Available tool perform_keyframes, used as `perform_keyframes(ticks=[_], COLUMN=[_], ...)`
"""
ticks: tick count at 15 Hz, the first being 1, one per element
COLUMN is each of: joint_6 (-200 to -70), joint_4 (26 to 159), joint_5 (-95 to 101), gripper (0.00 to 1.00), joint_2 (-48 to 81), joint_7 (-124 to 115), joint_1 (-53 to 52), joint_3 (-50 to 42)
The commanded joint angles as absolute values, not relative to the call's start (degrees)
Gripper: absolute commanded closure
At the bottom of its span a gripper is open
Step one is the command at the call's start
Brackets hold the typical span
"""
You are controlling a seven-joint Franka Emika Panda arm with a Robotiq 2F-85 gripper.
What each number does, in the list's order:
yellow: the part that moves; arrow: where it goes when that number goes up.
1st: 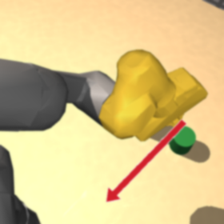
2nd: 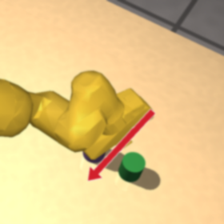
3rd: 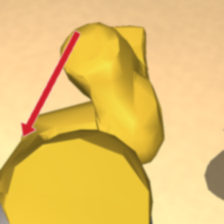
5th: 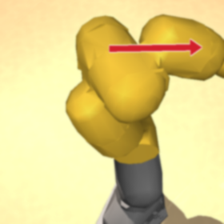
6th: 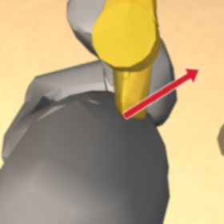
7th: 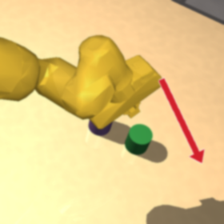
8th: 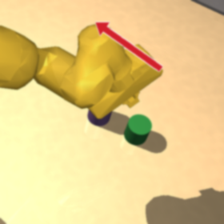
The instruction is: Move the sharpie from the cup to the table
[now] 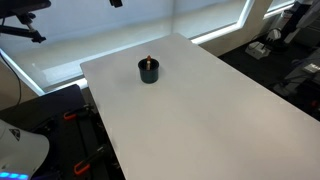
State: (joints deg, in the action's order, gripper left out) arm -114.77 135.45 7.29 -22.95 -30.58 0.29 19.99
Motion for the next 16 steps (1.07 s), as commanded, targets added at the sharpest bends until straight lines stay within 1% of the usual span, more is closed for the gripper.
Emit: perform_keyframes(ticks=[1, 9, 16], joint_6=[-114.55, -114.72, -116.17], joint_4=[135.33, 134.86, 133.34], joint_5=[8.0, 9.16, 12.65], gripper=[0.0, 0.0, 0.0], joint_2=[-22.69, -20.28, -12.17], joint_7=[-31.15, -32.19, -35.95], joint_1=[-1.44, -1.78, -2.78], joint_3=[18.44, 18.69, 18.39])
